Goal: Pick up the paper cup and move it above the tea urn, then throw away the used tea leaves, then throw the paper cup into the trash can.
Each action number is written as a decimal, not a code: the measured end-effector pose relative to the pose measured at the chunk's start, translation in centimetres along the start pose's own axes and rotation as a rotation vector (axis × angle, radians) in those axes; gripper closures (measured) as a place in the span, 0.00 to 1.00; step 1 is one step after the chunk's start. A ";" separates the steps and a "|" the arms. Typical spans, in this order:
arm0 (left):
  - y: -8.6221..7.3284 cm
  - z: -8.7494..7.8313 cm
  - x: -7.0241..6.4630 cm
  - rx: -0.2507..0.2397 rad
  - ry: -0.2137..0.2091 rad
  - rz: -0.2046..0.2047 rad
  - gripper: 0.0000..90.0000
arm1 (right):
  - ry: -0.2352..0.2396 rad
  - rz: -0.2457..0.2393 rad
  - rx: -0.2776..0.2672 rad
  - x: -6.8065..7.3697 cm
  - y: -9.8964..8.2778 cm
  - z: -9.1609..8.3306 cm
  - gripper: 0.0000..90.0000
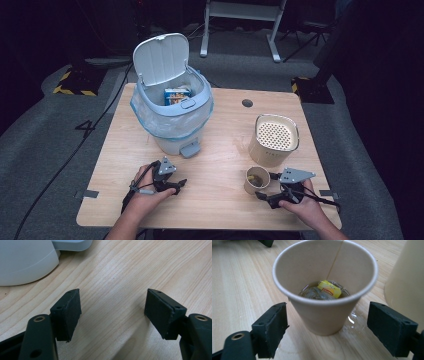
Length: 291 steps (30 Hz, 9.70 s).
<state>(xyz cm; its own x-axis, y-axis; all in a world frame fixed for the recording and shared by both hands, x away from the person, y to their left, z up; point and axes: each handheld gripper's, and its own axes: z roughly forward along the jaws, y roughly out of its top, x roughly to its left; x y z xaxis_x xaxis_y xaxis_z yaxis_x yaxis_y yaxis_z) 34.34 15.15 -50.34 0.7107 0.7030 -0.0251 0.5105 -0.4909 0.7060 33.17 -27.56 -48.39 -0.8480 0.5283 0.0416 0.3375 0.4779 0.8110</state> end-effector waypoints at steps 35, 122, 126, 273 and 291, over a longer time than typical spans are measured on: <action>0.1 0.1 0.1 0.001 0.007 0.004 0.32 | 0.058 0.021 -0.115 -0.3 3.2 -1.3 0.32; 0.2 0.2 0.3 0.002 0.011 -0.006 0.32 | -0.288 -0.081 -0.155 -15.7 14.4 -7.7 0.34; 0.2 0.2 0.3 0.002 0.011 -0.006 0.32 | -0.327 -0.148 -0.135 -15.7 14.4 -7.3 0.34; -0.8 -0.8 3.0 0.006 0.027 -0.028 0.25 | -0.019 -0.009 -0.181 -12.0 17.3 -8.5 0.35; -0.7 -0.7 2.9 0.006 0.051 -0.048 0.25 | 0.034 -0.070 -0.181 -11.0 23.0 -5.9 0.35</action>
<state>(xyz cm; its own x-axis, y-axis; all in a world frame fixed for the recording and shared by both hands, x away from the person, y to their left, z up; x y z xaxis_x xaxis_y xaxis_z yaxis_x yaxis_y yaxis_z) 35.66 17.90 -50.40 0.6600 0.7509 -0.0224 0.5461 -0.4590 0.7008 47.90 -26.50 -26.78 -0.8813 0.4726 -0.0016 0.2008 0.3774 0.9040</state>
